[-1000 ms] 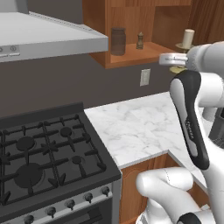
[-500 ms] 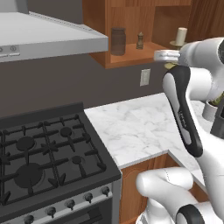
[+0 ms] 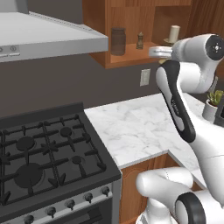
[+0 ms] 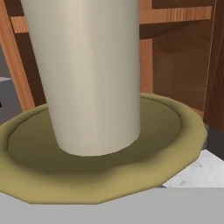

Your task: Pick the jar and candle from the dining table and place them in the open cabinet. Close the cabinet after placing the objects.

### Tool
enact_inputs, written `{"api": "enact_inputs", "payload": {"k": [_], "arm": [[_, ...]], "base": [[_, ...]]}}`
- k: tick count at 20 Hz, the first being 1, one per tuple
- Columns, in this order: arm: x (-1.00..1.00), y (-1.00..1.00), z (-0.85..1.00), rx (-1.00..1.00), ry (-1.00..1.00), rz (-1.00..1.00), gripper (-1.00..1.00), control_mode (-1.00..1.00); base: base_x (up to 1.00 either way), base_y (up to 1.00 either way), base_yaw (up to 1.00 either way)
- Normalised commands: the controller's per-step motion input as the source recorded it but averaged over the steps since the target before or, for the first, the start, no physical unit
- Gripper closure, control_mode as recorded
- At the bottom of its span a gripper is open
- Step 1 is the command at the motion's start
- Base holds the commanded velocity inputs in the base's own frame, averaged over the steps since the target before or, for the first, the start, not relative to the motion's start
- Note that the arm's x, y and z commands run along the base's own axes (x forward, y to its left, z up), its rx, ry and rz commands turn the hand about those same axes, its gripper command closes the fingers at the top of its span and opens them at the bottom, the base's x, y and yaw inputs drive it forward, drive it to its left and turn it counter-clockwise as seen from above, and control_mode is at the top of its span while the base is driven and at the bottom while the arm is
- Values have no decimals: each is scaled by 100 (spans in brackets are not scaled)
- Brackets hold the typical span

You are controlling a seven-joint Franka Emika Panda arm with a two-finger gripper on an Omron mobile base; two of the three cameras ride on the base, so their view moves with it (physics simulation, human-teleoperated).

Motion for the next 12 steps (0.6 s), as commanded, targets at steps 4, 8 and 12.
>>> {"api": "enact_inputs", "payload": {"k": [4,8,12], "arm": [[33,0,0,0,0,0,100,-100],[33,0,0,0,0,0,100,-100],[30,0,-2,0,0,1,100,-100]], "base": [[0,0,0],[0,0,0],[0,0,0]]}}
